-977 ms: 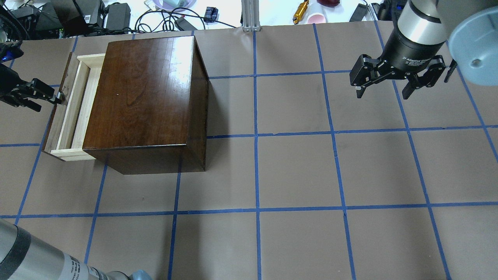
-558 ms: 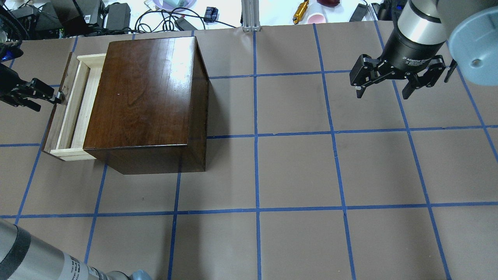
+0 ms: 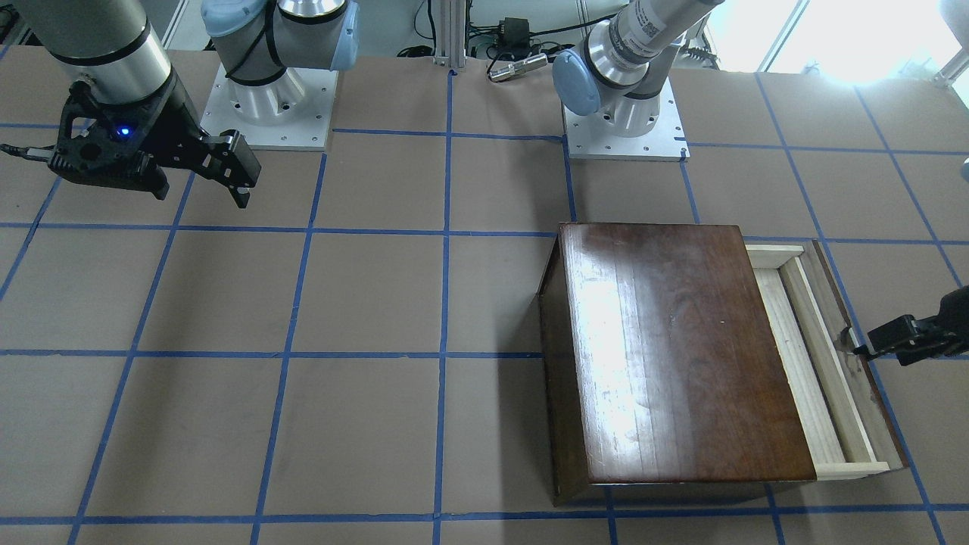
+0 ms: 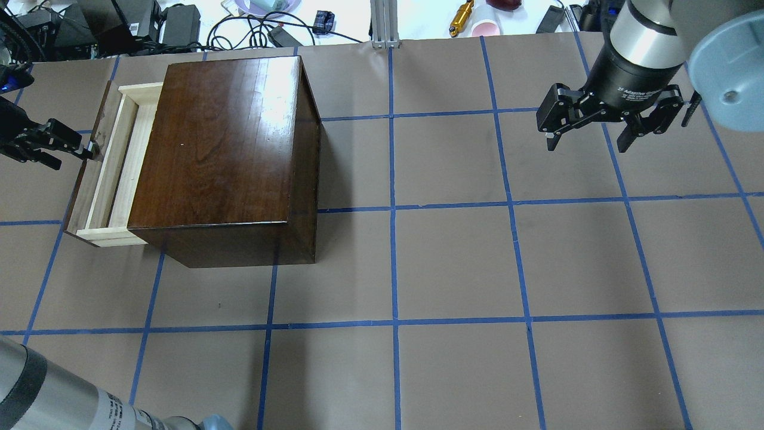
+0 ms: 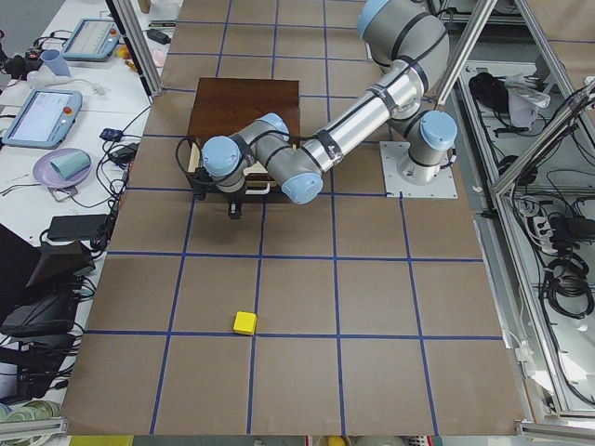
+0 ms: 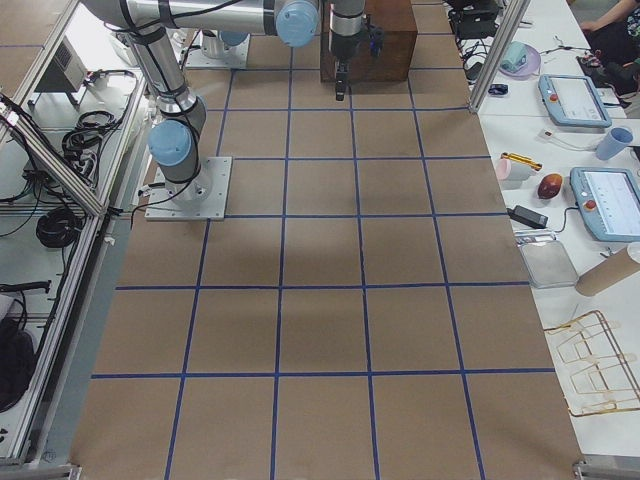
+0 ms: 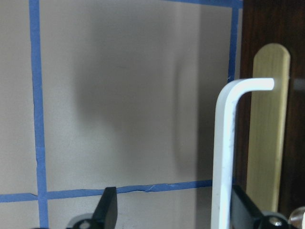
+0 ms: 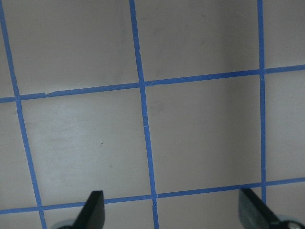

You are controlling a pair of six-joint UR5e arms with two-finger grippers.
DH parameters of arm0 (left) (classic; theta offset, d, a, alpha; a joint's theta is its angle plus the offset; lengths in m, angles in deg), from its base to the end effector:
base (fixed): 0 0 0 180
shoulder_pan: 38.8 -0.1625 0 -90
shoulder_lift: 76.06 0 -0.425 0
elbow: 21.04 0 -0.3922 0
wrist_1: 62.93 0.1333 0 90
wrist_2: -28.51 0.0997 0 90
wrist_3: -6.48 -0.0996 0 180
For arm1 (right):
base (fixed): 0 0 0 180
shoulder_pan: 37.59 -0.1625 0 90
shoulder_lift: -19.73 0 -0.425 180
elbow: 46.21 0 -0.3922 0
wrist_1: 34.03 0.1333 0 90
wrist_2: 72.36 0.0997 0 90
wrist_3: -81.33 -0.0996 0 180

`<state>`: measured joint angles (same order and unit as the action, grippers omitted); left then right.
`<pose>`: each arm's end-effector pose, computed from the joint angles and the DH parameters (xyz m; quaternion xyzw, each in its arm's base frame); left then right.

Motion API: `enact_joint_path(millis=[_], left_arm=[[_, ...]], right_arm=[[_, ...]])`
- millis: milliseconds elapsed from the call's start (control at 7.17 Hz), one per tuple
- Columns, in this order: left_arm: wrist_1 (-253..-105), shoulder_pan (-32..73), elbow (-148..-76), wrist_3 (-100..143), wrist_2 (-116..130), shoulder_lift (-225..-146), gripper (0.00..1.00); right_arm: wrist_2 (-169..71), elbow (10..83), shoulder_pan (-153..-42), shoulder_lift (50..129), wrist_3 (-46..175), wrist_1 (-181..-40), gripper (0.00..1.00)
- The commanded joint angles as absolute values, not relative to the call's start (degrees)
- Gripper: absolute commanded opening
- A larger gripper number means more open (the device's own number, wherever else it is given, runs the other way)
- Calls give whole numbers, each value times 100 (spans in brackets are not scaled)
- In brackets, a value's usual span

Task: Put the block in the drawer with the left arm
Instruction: 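Release the drawer handle and back the left gripper away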

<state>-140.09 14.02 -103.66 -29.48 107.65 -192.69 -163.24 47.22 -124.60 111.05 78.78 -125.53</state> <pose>0.2710 -0.6089 0.3048 0.0159 -0.9938 0.0116 0.1090 0.1065 -0.4870 0.4723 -0.0483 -0.9988 -0.0054 0.0077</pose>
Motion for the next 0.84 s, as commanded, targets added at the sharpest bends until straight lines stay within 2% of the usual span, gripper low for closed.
enact_joint_path(millis=[0, 698], left_arm=[[-14010, 1332, -10287, -2947, 10796, -19217, 100], [-14018, 1033, -9077, -3123, 11788, -20014, 100]], right_arm=[[-16324, 4722, -12460, 11105, 7878, -12553, 100], [-16324, 4722, -12460, 11105, 7878, -12553, 100]])
